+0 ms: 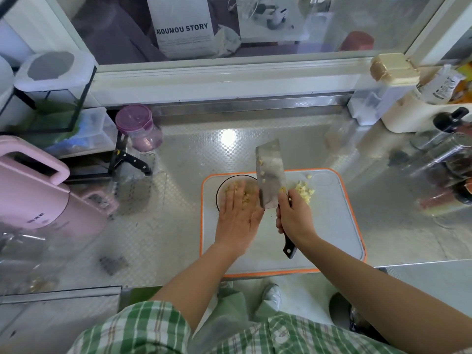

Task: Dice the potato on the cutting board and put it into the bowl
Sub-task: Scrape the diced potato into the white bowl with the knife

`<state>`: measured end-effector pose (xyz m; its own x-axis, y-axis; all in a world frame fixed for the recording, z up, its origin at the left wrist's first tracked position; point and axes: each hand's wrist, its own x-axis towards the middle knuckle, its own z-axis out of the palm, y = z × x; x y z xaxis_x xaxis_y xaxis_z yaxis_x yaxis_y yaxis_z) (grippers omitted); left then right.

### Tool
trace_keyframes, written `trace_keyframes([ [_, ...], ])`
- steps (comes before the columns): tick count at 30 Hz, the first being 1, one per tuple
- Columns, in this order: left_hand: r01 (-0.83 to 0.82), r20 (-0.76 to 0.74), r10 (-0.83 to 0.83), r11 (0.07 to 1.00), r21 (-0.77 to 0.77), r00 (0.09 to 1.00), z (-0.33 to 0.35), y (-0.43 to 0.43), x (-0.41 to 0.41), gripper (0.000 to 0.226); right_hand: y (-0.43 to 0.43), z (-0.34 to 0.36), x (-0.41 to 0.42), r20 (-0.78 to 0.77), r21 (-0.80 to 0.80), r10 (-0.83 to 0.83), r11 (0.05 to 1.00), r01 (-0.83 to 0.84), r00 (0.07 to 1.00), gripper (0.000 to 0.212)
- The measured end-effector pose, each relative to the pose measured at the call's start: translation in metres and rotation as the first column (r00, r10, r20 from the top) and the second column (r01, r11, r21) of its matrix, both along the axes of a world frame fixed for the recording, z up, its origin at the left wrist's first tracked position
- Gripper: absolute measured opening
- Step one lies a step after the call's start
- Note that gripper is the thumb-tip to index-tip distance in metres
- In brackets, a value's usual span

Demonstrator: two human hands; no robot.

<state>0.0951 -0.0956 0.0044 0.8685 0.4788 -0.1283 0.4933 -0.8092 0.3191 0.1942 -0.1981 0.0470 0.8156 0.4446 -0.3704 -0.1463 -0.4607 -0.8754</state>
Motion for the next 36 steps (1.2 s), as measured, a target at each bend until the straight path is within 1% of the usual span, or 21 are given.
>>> trace_keyframes([
  [2,0.021,0.006,-0.021,1.000,-0.007,1.000,0.004,0.000,-0.002,0.089,0.000,0.001,-0.001,-0.001,0.000,0.011,1.000,-0.011,1.000,0.031],
  [3,-0.003,0.034,0.003,1.000,-0.008,0.999,0.006,0.001,-0.002,0.089,-0.001,0.001,-0.001,0.001,-0.003,0.013,1.000,-0.013,1.000,0.031],
  [5,-0.056,0.131,0.056,0.998,-0.003,0.990,0.009,0.001,0.000,0.079,-0.002,0.002,-0.002,0.009,-0.007,0.017,1.000,-0.017,1.000,0.031],
  [7,-0.047,0.182,0.048,0.999,-0.010,0.982,0.013,0.000,0.004,0.069,-0.005,0.003,-0.003,0.007,-0.011,0.038,0.999,-0.038,0.999,0.031],
  [9,-0.015,0.141,0.017,1.000,-0.012,0.990,0.014,-0.001,0.007,0.075,-0.006,0.004,-0.004,-0.004,-0.016,0.065,0.998,-0.065,0.998,0.031],
  [11,-0.051,0.077,0.051,0.999,0.001,0.996,0.013,0.000,0.008,0.086,-0.009,0.005,-0.005,0.000,-0.031,0.072,0.997,-0.072,0.997,0.030],
  [14,-0.102,0.064,0.101,0.995,0.006,0.993,0.010,0.001,0.006,0.082,-0.015,0.007,-0.004,0.007,-0.046,0.078,0.996,-0.078,0.997,0.029],
  [17,-0.060,0.046,0.060,0.998,0.000,0.997,0.011,-0.002,0.006,0.088,-0.021,0.008,-0.003,0.017,-0.072,0.117,0.991,-0.116,0.993,0.029],
  [20,-0.101,0.077,0.101,0.995,0.002,0.992,0.016,0.000,0.011,0.077,-0.026,0.010,-0.004,0.014,-0.084,0.136,0.987,-0.135,0.991,0.029],
  [21,-0.086,0.090,0.085,0.996,0.005,0.992,0.018,0.000,0.011,0.078,-0.027,0.010,-0.004,0.013,-0.086,0.145,0.986,-0.143,0.989,0.029],
  [23,-0.032,0.054,0.031,0.999,0.015,0.998,0.017,0.000,0.011,0.091,-0.029,0.012,-0.004,0.012,-0.090,0.162,0.983,-0.160,0.987,0.028],
  [24,-0.034,0.029,0.033,0.999,0.021,0.999,0.016,0.000,0.010,0.096,-0.030,0.012,-0.004,0.011,-0.091,0.165,0.982,-0.163,0.986,0.028],
  [25,-0.057,0.023,0.056,0.998,0.018,0.998,0.015,0.001,0.010,0.096,-0.030,0.012,-0.004,0.011,-0.090,0.162,0.983,-0.161,0.987,0.029],
  [27,-0.101,0.056,0.100,0.995,0.000,0.993,0.016,0.000,0.011,0.086,-0.031,0.012,-0.003,0.009,-0.089,0.158,0.984,-0.156,0.987,0.030],
  [31,-0.027,0.097,0.025,0.999,0.024,0.995,0.019,-0.004,0.019,0.073,-0.031,0.013,-0.003,-0.002,-0.091,0.203,0.975,-0.203,0.979,0.031],
  [33,-0.061,0.066,0.060,0.998,0.015,0.996,0.020,-0.003,0.022,0.074,-0.032,0.014,-0.003,0.003,-0.094,0.215,0.972,-0.213,0.977,0.032],
  [36,-0.158,0.031,0.157,0.987,0.021,0.987,0.017,0.003,0.017,0.082,-0.037,0.013,0.000,-0.011,-0.099,0.191,0.977,-0.191,0.982,0.034],
])
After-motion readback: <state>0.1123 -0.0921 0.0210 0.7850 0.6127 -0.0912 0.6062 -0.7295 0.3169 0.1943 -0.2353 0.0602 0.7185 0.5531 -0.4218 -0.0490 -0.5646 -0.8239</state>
